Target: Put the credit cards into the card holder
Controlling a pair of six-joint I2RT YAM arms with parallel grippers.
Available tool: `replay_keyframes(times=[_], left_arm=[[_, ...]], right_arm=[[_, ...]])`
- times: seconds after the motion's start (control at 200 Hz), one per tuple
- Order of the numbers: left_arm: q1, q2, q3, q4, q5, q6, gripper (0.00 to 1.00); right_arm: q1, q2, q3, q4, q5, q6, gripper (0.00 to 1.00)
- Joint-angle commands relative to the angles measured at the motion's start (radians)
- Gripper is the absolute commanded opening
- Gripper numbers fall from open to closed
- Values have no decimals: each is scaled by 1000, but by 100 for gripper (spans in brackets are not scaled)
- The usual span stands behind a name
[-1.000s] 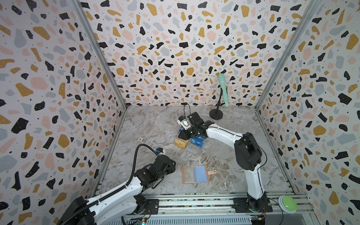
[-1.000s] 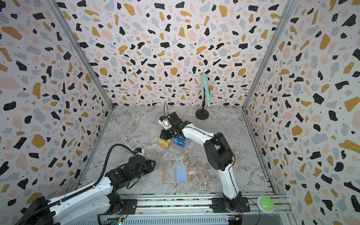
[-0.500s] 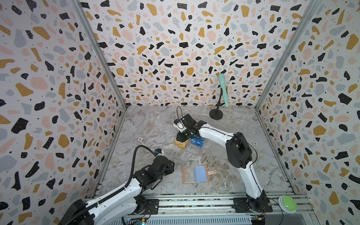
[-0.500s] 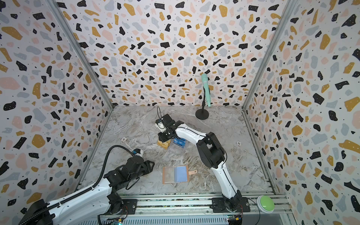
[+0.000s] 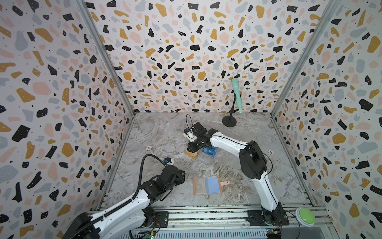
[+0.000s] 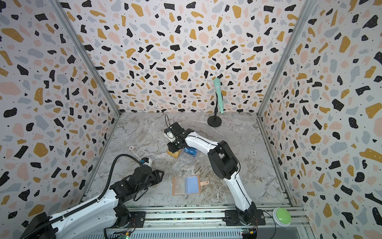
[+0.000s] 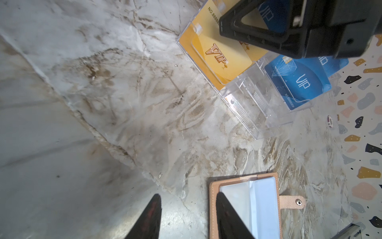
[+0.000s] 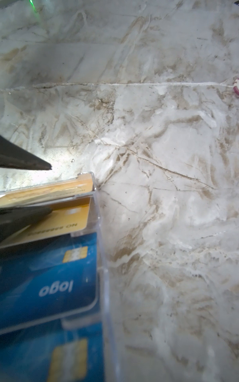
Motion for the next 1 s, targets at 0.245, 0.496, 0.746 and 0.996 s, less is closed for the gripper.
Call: replay_keyframes(times=[0.245,0.496,0.746,0.996], left_arm=[[7,-16,-21,19,3,7,46],[7,-14,-26,25,3,7,46],[9,-10,-25,24,3,5,46],[10,-8,-16,11,-5,7,47]], right_arm=[[9,4,45,-51,-14,-25,27],[18,3,45,-46,-13,-28,17],[19,16,61,-65,-6,-46,12],[16,27,92,-80,-12,-79,7]])
